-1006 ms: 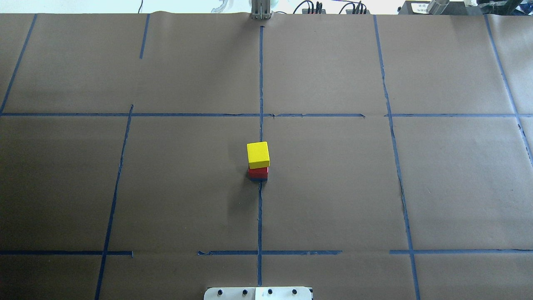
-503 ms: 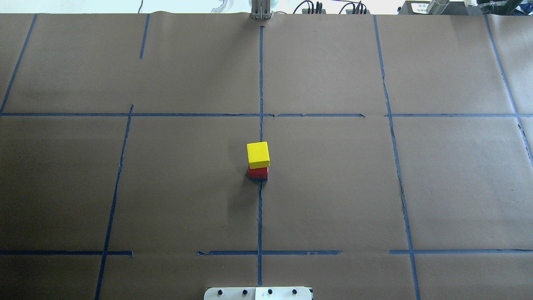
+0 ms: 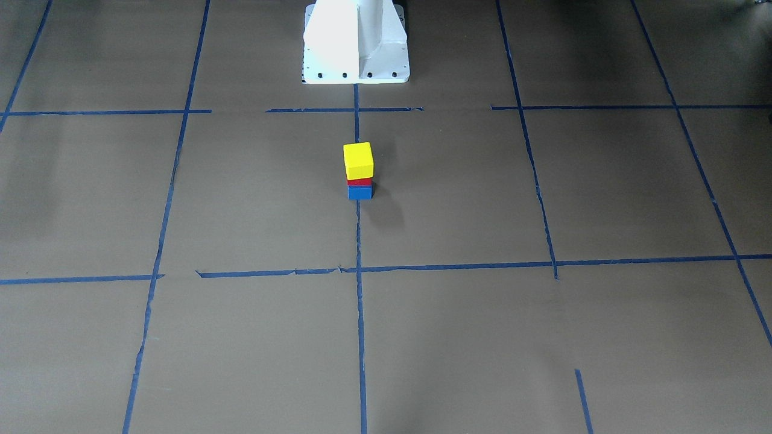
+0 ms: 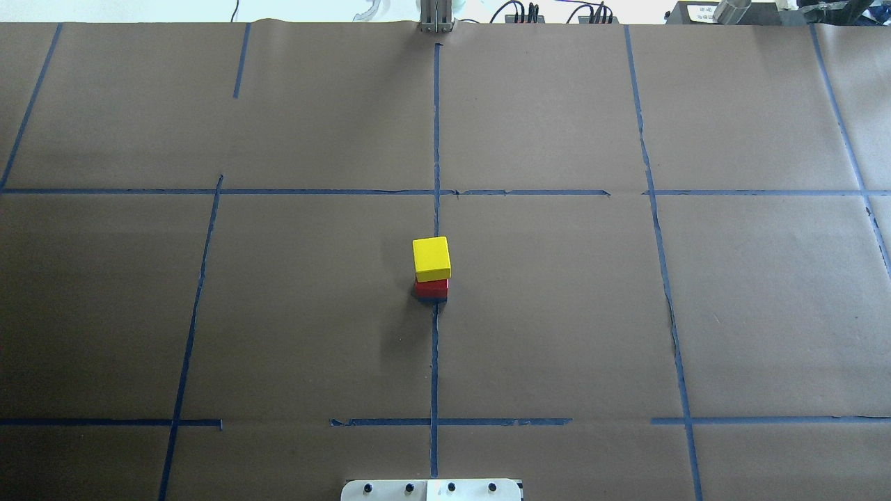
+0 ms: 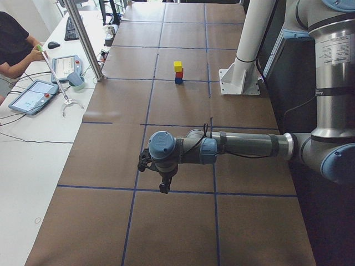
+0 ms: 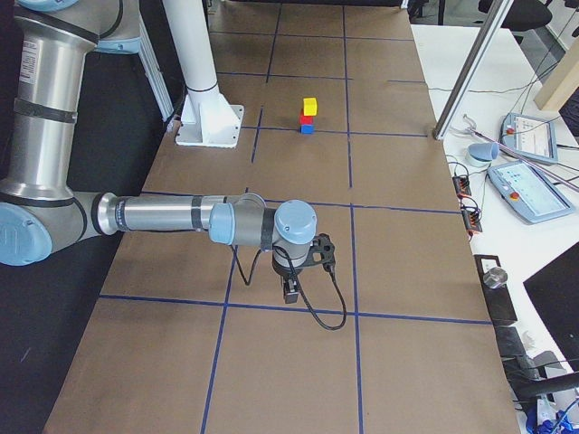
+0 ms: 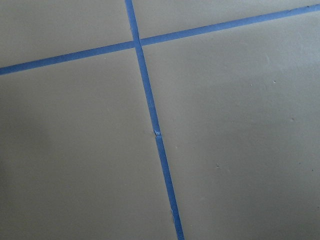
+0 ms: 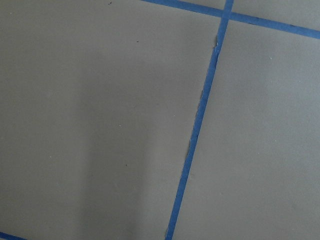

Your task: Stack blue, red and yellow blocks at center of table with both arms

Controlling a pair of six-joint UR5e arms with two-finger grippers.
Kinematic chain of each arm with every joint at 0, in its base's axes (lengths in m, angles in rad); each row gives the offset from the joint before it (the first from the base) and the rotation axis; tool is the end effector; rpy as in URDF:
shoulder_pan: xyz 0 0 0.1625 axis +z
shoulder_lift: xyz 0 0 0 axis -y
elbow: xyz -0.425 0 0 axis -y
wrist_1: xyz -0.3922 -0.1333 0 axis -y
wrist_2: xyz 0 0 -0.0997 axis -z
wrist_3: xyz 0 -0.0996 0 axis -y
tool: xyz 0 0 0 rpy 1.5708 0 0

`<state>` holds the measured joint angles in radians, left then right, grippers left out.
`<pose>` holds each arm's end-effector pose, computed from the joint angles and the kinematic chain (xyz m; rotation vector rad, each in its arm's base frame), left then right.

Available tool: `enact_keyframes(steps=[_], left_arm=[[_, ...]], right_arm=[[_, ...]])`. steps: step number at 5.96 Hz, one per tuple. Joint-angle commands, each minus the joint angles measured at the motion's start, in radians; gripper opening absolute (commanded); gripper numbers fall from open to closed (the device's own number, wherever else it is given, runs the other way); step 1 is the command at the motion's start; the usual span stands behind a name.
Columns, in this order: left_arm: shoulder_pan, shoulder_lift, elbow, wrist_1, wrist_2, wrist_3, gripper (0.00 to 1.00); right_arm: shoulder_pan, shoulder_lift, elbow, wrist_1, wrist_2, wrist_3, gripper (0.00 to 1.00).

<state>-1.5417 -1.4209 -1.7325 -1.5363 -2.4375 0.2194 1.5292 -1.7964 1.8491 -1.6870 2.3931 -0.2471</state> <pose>-0.0449 -0.4284 0.6448 0.0613 0.8667 0.2229 0.0440 -0.3940 0.6300 0.0248 -0.8260 -0.2460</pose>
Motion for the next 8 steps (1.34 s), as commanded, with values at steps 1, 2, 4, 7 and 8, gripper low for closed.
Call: enact_keyframes(steps=[1,2,4,7,8], left_arm=[[0.017,0.034,-0.022,-0.002,0.002,0.001,1.0],[0.018,0.039,-0.021,-0.004,0.003,0.001,1.0],[0.021,0.04,-0.021,-0.005,0.002,0.001,1.0],[0.038,0.039,-0.018,-0.012,0.002,0.0,1.0],[0.04,0.033,-0.018,-0.012,0.002,0.0,1.0]], right_arm=[[0.0,-0.001,0.008,0.0,0.006,0.002,1.0],[0.0,-0.003,0.019,0.0,0.006,0.002,1.0],[0.0,-0.001,0.019,0.0,0.006,0.005,1.0],[0.0,-0.008,0.021,0.001,0.003,-0.001,1.0],[0.0,-0.006,0.019,0.001,0.0,-0.006,1.0]])
